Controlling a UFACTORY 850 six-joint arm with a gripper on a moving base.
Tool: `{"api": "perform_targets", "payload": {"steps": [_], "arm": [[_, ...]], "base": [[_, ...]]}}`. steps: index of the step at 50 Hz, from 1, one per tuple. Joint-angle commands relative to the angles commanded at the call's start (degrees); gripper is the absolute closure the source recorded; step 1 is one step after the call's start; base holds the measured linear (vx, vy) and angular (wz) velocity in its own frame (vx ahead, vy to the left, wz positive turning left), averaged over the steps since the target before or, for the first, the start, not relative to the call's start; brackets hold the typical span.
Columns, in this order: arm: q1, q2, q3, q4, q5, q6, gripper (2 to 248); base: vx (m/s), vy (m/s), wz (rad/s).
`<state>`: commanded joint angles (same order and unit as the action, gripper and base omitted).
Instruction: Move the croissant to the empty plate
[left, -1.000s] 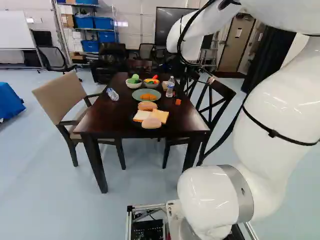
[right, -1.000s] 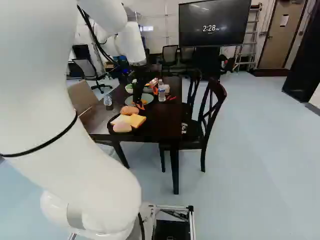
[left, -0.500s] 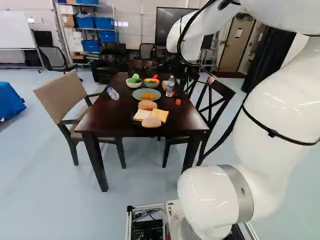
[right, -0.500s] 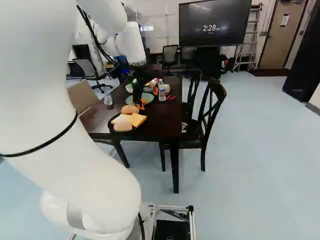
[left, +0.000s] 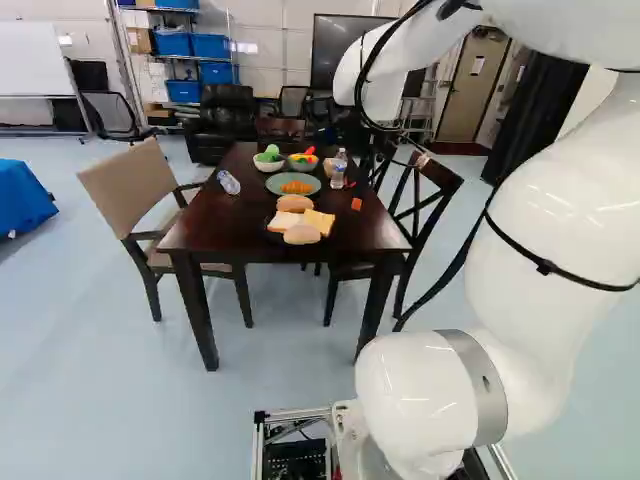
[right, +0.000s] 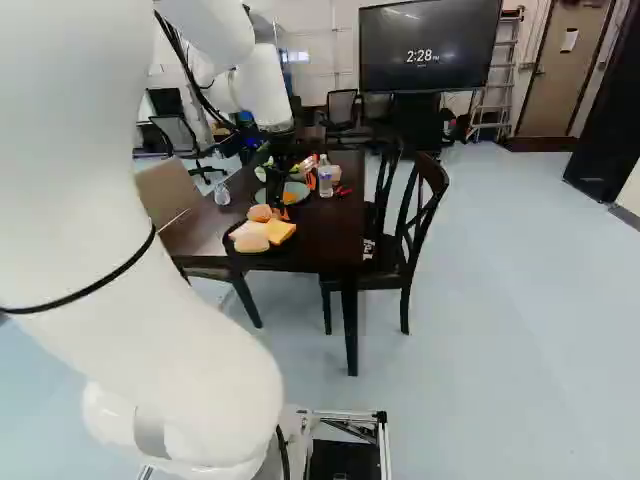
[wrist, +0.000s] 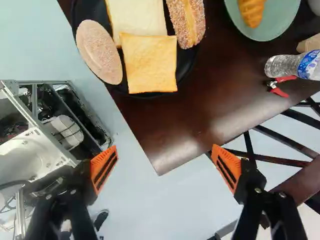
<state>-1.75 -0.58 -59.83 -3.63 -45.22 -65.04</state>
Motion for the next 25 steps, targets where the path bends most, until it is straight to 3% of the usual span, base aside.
{"api": "perform_targets", "payload": {"steps": [25], "arm": [[0.0,0.0,0.0,0.0,0.0,0.0,3]], "base": [[-0.181,-0.004,0.013]]}}
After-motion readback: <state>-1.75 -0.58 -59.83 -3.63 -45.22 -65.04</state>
